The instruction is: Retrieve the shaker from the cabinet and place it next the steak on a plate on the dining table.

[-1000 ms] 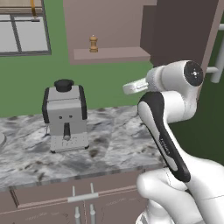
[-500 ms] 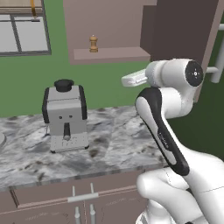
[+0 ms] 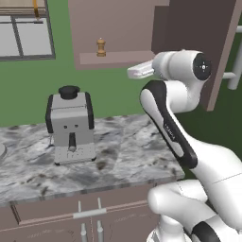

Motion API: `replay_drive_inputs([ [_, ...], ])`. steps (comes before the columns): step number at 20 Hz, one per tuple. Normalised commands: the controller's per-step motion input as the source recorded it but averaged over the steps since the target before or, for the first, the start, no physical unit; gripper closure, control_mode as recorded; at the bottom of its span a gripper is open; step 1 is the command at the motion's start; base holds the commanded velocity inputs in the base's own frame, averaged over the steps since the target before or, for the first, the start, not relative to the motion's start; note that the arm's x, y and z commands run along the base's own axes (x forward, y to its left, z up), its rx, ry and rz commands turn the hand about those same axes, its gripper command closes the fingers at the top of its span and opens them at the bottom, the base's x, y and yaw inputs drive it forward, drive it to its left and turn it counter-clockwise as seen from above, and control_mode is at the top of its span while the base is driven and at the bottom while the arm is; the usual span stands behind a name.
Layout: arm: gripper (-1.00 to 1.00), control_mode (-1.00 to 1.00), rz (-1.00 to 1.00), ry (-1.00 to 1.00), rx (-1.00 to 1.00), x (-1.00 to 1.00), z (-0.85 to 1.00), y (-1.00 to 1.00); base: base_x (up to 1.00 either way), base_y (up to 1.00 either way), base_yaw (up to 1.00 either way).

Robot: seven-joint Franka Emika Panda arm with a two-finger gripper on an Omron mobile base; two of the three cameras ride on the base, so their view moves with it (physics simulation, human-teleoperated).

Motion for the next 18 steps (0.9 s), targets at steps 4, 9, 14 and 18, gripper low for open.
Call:
replay_drive_inputs([
  [4,-1.0,-1.0,0.0,-0.01,0.0,0.29,0.11,0.05,0.0,0.0,0.0],
  [9,-1.0,-1.0,0.0,-0.03,0.0,0.34,0.0,0.11,0.0,0.0,0.0],
  [14,-1.0,-1.0,0.0,-0.04,0.0,0.49,0.0,0.0,0.0,0.0,0.0],
  [18,-1.0,-1.0,0.0,-0.04,0.0,0.43,0.0,0.0,0.0,0.0,0.0],
])
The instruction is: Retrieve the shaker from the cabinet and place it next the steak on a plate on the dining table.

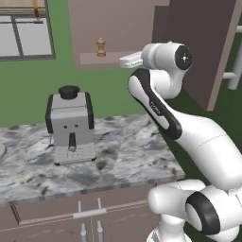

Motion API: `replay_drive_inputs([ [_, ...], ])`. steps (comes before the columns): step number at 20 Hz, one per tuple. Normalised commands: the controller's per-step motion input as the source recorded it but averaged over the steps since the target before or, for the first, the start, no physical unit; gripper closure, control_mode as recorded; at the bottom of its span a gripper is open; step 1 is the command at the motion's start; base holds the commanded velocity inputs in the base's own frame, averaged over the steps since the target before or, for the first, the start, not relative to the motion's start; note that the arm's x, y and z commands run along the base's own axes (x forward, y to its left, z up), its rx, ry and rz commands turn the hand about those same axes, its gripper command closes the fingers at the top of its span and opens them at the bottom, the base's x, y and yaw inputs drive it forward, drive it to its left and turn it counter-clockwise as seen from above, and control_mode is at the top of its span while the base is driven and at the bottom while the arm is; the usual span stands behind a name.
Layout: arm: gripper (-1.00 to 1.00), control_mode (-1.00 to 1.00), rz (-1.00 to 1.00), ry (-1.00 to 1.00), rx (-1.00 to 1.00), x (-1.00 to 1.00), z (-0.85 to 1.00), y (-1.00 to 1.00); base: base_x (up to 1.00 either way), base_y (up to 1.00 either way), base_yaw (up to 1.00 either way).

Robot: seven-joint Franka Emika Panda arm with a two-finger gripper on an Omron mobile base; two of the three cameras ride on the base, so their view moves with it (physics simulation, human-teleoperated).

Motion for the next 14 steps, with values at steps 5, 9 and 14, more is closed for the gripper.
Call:
replay_drive_inputs([
  [5,-1.0,-1.0,0.0,0.0,0.0,0.48,0.0,0.0,0.0,0.0,0.0],
  [9,-1.0,-1.0,0.0,0.0,0.0,0.5,0.01,0.0,0.0,0.0,0.0],
  [14,-1.0,-1.0,0.0,0.01,0.0,0.41,0.0,0.01,0.0,0.0,0.0],
])
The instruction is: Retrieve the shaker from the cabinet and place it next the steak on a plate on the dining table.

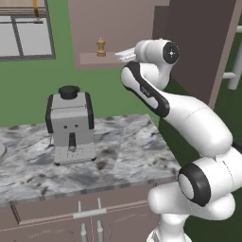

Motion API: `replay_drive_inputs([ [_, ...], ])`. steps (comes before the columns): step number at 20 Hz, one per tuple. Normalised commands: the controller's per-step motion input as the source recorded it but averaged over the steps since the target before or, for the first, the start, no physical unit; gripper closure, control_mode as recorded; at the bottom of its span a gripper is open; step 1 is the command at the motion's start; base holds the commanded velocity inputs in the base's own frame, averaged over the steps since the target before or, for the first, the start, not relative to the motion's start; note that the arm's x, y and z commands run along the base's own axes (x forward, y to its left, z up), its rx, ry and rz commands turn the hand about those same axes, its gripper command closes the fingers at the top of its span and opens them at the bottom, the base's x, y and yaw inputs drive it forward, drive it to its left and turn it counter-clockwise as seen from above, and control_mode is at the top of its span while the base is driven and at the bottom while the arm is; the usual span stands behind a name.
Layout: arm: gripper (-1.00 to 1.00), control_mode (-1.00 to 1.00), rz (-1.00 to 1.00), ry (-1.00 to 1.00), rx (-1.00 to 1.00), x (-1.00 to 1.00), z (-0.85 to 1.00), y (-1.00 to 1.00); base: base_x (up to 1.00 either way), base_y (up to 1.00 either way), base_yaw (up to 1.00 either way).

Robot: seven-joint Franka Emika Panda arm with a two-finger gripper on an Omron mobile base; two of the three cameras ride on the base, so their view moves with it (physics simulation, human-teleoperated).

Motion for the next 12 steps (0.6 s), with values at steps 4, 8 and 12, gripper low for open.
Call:
replay_drive_inputs([
  [4,-1.0,-1.0,0.01,0.0,0.0,0.24,0.05,0.0,0.0,0.0,0.0],
  [8,-1.0,-1.0,0.02,0.0,0.0,0.23,0.08,0.0,0.0,0.0,0.0],
  [12,-1.0,-1.0,0.01,0.0,0.0,0.31,0.07,0.0,0.0,0.0,0.0],
])
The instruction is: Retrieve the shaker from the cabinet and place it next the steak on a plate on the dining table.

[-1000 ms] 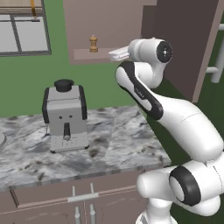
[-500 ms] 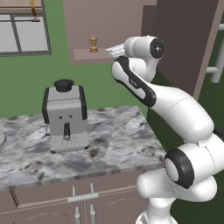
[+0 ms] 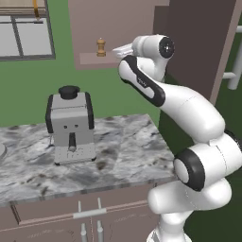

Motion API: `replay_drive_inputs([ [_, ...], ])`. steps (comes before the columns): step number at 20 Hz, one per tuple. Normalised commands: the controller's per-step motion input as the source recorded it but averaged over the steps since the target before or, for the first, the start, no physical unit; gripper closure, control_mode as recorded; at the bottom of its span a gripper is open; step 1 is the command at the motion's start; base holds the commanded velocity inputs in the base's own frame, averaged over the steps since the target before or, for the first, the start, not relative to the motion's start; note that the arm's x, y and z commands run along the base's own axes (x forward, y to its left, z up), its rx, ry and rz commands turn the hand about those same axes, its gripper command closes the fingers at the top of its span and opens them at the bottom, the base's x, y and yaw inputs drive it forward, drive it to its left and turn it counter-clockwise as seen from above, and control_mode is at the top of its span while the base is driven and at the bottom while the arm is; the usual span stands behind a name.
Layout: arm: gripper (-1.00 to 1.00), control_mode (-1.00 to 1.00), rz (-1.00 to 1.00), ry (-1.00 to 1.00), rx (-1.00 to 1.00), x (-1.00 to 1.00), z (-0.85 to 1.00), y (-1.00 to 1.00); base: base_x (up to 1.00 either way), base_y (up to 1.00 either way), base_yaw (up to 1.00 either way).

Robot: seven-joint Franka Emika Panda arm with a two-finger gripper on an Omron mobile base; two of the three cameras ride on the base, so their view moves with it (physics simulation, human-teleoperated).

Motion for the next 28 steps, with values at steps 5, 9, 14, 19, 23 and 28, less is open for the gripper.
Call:
replay_drive_inputs([
  [5,-1.0,-1.0,0.0,0.0,0.0,0.38,0.0,0.0,0.0,0.0,0.0],
  [9,-1.0,-1.0,0.0,0.0,0.0,0.34,0.0,0.04,0.0,0.0,0.0],
  [14,-1.0,-1.0,0.02,0.0,0.0,0.13,0.02,0.13,0.0,0.0,0.0],
  [19,-1.0,-1.0,0.04,0.0,0.0,0.16,0.01,0.14,0.0,0.0,0.0],
  [23,-1.0,-1.0,0.02,0.0,0.01,0.36,-0.01,0.01,0.0,0.0,0.0],
  [28,-1.0,-1.0,0.02,0.0,0.01,0.37,-0.01,0.07,0.0,0.0,0.0],
])
